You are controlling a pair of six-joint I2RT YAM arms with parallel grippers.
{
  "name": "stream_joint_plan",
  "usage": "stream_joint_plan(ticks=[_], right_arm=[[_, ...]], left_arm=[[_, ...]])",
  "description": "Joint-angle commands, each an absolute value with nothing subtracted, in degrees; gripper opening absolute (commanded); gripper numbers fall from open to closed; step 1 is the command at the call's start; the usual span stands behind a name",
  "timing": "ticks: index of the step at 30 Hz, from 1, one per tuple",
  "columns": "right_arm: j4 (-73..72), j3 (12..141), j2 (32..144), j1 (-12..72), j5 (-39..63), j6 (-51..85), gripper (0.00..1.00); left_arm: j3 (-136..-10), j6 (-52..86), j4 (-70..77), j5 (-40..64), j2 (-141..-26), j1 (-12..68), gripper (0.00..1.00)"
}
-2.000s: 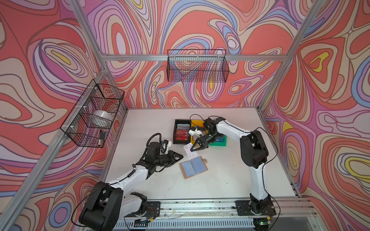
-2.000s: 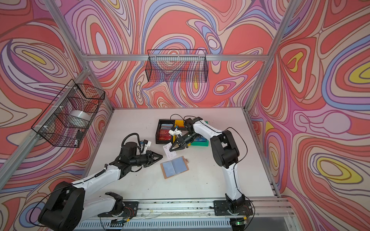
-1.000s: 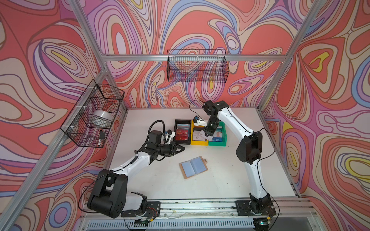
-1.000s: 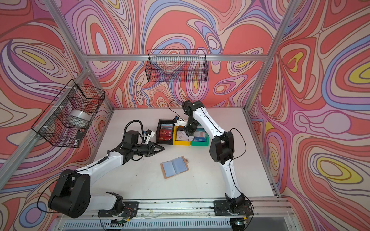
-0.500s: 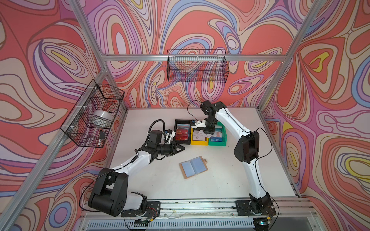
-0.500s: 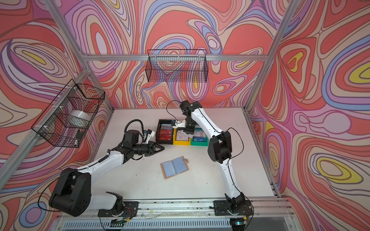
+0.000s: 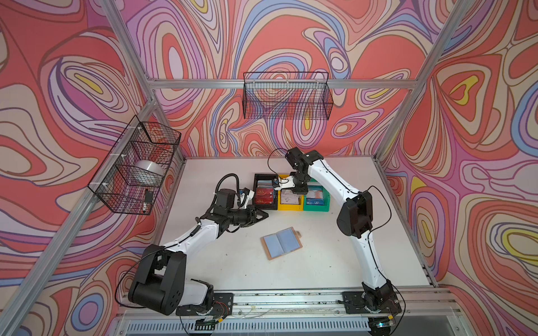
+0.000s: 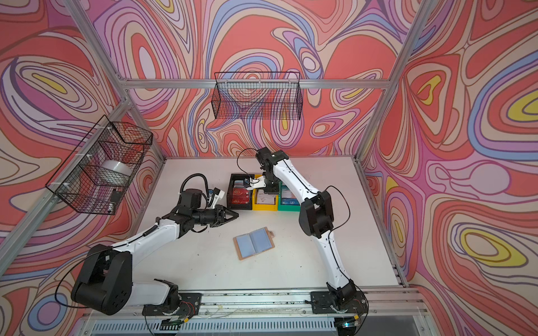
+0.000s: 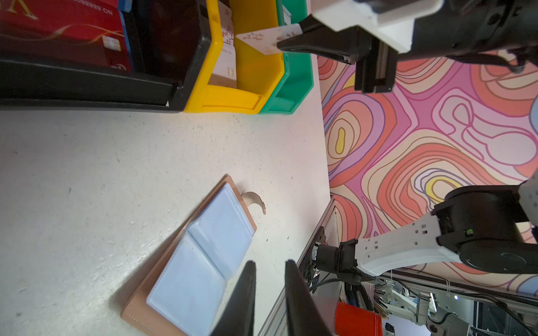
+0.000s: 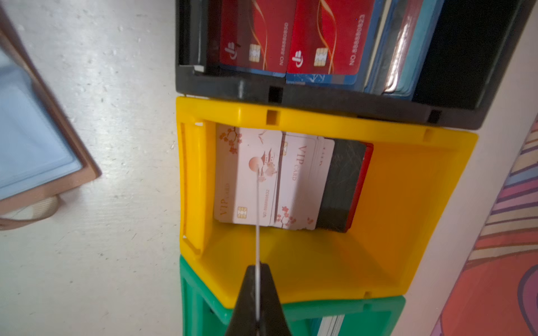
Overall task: Take the credit cards out of the card holder
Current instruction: Place the credit card in the storage box.
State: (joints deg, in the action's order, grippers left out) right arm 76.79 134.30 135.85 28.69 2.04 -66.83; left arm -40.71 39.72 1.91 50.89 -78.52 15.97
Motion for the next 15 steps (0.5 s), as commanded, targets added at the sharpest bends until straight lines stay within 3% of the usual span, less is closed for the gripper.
stream_joint_plan(ticks=[1, 15], right_arm=[[76.03, 136.14, 137.98, 28.56, 0.91, -69.16, 0.0], [76.65, 132.19, 137.38, 29.26, 2.01, -70.83, 0.0]], left_arm=[[-40.43, 40.42, 2.72, 50.34, -77.86, 15.32, 0.22], [-39.12, 41.48, 4.39, 50.03, -78.13, 14.8, 0.22]])
